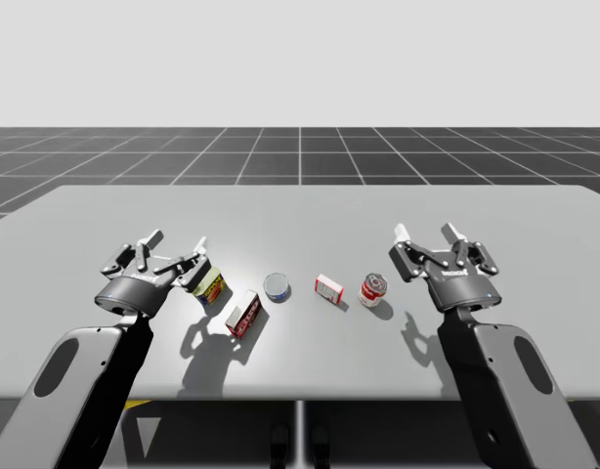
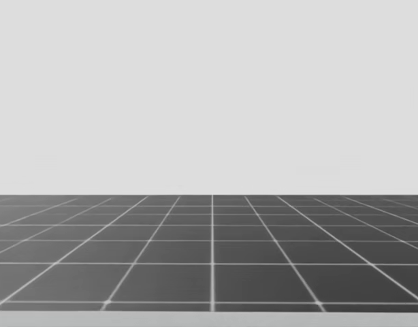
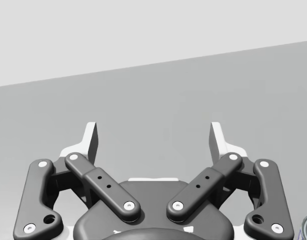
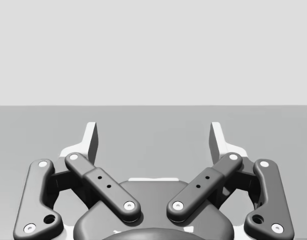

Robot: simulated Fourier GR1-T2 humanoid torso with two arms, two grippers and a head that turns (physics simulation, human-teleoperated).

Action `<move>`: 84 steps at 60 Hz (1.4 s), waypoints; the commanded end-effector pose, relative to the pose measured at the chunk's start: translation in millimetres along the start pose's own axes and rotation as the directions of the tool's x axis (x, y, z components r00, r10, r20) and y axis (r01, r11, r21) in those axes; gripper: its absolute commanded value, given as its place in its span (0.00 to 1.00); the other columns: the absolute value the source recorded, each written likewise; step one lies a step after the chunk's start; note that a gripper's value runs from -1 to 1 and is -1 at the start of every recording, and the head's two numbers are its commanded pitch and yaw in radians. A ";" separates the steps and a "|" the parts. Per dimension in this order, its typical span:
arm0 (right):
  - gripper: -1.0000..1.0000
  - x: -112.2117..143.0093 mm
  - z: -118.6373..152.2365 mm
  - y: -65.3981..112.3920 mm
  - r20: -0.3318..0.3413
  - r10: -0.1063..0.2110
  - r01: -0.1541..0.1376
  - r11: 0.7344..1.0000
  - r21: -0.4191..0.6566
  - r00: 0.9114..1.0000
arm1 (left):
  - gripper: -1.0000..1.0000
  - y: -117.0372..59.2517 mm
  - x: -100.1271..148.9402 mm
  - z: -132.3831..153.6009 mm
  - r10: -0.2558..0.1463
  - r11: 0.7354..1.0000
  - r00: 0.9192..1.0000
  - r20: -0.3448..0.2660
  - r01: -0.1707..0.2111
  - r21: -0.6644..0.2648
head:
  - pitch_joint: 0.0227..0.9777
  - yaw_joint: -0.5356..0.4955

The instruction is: Grasp the tuna can and hold it up.

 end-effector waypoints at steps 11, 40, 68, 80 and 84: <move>0.00 3.1 -0.6 -5.1 -0.016 -0.046 0.046 0.999 0.010 0.999 | 0.00 0.6 0.2 -0.2 0.000 1.000 1.000 0.004 0.000 0.005 | 0.04 0.53; 0.00 4.4 -1.0 -5.0 -0.020 -0.031 0.031 1.000 0.003 0.999 | 0.00 0.7 0.3 -0.7 -0.007 1.000 1.000 0.005 0.007 0.007 | 0.49 0.53; 0.00 5.4 -1.2 -4.0 -0.025 -0.018 0.018 1.000 0.004 1.000 | 0.00 0.7 1.4 -1.1 -0.007 1.000 1.000 0.005 0.007 0.005 | 0.82 0.61; 0.00 8.5 3.3 3.2 -0.082 -0.114 0.119 0.992 0.053 0.990 | 0.00 0.9 1.5 -1.4 -0.004 1.000 1.000 0.003 0.004 0.009 | 0.83 0.61; 0.00 16.7 12.0 12.3 -0.074 -0.110 0.114 0.992 0.056 0.991 | 0.00 1.4 0.8 -2.1 -0.002 1.000 1.000 -0.001 0.002 0.013 | 0.83 0.61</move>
